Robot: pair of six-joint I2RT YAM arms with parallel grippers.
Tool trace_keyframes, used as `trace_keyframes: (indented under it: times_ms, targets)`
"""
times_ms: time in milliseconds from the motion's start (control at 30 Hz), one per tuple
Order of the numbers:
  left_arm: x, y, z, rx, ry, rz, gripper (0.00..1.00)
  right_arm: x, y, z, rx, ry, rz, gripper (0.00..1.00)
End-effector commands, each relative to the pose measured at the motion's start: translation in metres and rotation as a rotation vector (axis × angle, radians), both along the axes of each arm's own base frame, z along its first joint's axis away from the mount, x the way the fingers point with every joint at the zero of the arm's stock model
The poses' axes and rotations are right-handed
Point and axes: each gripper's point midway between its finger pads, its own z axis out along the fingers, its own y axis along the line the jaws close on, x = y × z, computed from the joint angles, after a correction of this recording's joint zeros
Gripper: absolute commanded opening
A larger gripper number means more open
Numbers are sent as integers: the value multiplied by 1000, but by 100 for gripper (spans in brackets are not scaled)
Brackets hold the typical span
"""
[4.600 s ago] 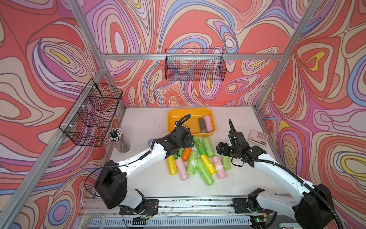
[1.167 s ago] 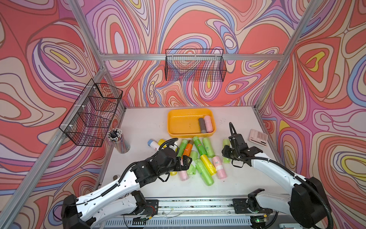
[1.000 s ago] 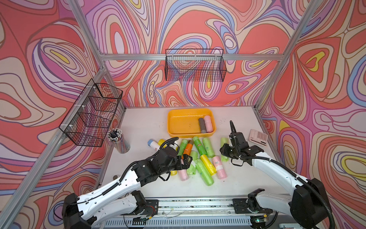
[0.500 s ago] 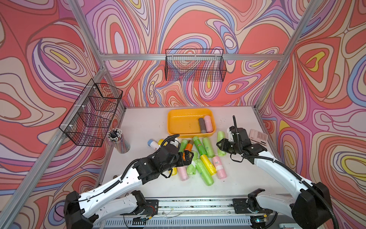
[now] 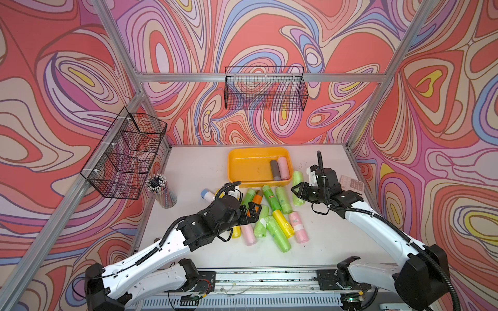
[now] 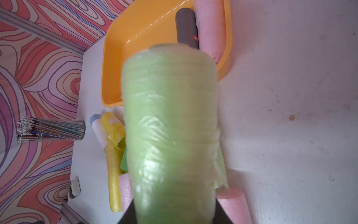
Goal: Put the roll of trash bags into the storage box
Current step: Place the roll of trash bags in the storage box.
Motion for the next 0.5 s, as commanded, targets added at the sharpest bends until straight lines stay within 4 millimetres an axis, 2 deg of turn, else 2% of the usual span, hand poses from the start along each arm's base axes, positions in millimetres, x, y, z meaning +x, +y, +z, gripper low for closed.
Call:
trace_keyframes:
  times_ms: [0, 267, 467]
  targets:
    - [0, 13, 6, -1, -12, 54, 100, 17, 10, 23, 42, -71, 22, 18]
    - [2, 22, 4, 20, -27, 91, 100, 37, 27, 25, 71, -54, 52, 16]
    - [4, 26, 12, 40, -52, 100, 100, 51, 42, 32, 86, -61, 71, 15]
